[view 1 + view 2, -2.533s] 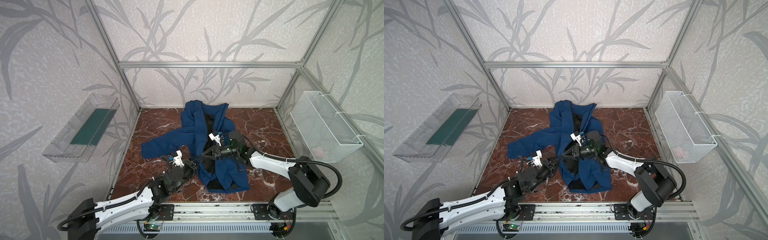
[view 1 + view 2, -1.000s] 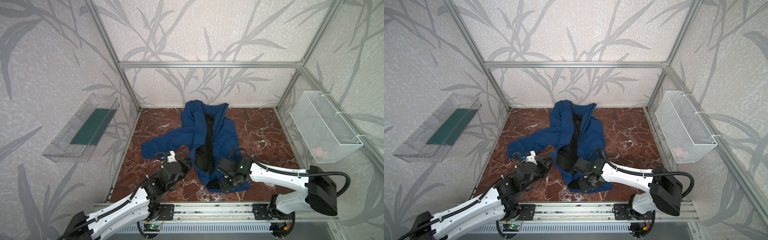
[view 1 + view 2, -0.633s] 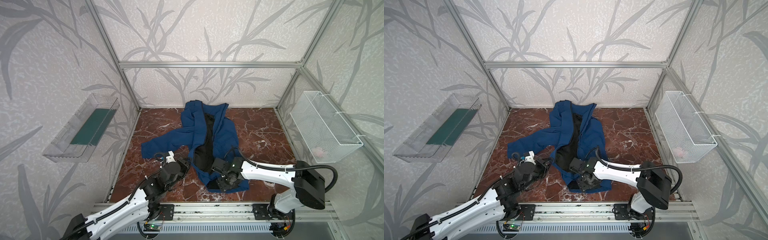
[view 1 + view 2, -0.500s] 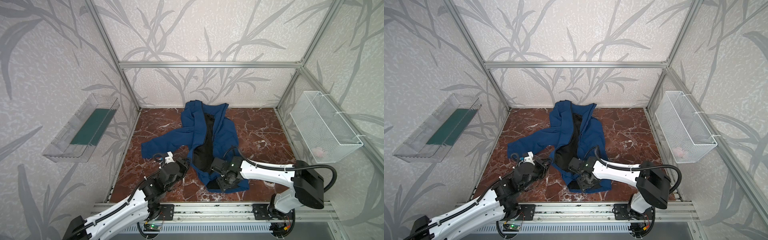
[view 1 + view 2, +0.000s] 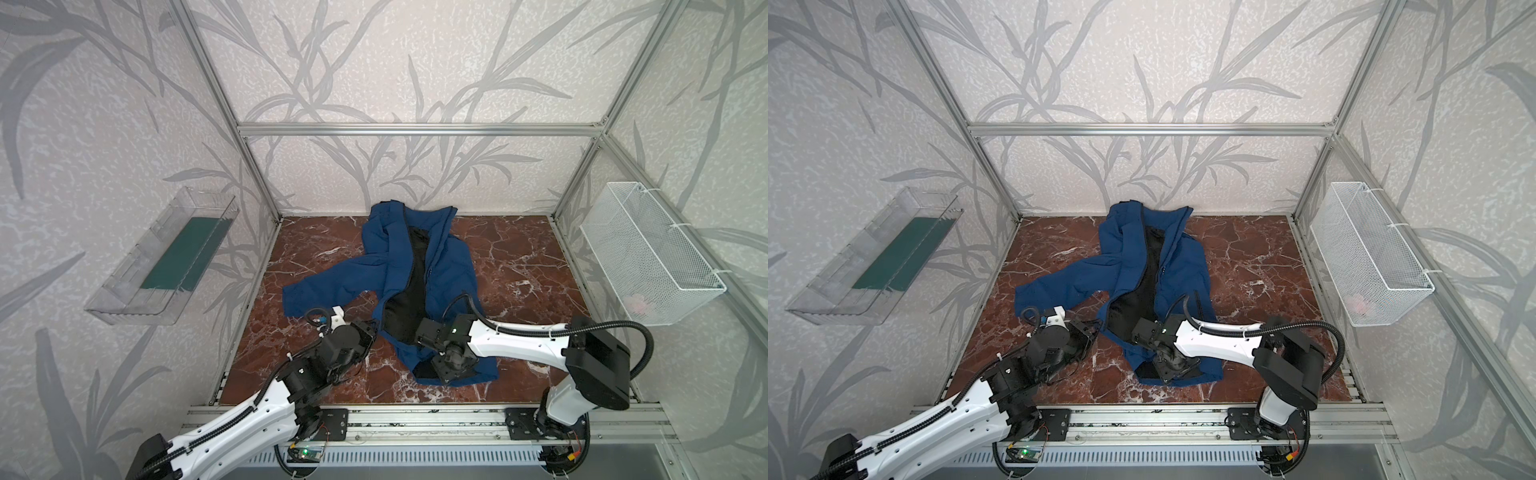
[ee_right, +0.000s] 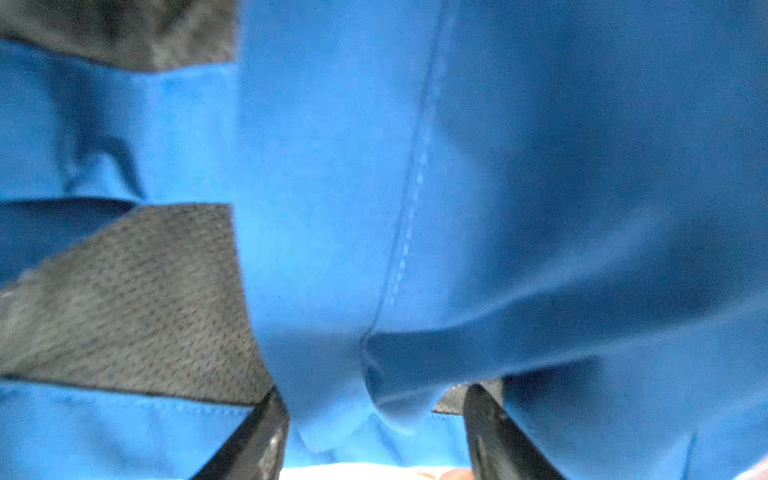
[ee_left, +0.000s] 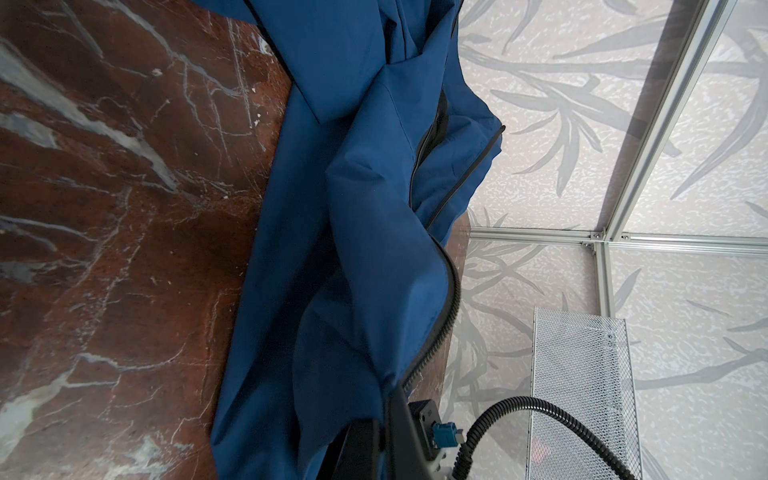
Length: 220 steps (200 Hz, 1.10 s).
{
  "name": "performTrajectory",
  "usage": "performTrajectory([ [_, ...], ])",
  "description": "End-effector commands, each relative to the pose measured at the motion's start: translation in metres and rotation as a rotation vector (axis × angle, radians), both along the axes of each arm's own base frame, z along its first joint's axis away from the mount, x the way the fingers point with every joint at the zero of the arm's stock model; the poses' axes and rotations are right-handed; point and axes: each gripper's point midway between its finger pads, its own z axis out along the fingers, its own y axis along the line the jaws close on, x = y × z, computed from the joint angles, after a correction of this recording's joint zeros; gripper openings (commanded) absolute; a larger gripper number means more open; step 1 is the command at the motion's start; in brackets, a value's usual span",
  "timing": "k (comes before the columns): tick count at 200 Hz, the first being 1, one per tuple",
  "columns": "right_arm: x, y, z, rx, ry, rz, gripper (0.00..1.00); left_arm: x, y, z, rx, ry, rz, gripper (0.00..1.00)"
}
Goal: Zip up the jacket
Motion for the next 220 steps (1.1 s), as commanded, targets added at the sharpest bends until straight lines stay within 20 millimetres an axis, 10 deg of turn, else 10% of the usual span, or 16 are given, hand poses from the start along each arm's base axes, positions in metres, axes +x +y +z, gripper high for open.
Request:
performTrajectory([
  [1, -0.003, 0.001, 0.001, -0.001, 0.012, 0.017, 0.56, 0.001, 0.002, 0.002, -0.001, 0.003, 0.01, 0.0],
  [120, 0.0, -0.007, 0.009, 0.02, -0.039, -0.002, 0.0, 0.002, -0.002, 0.006, 0.01, 0.001, -0.008, 0.0],
  [161, 0.002, 0.026, 0.056, 0.381, -0.018, -0.007, 0.0, 0.019, -0.028, 0.041, 0.006, -0.106, -0.104, 0.0],
  [194, 0.03, 0.073, 0.102, 0.912, -0.116, -0.018, 0.0, 0.04, -0.057, 0.085, -0.076, -0.271, -0.207, 0.0],
  [220, 0.061, 0.073, 0.136, 0.986, -0.307, 0.025, 0.0, 0.057, -0.078, 0.116, -0.237, -0.393, -0.312, 0.0],
])
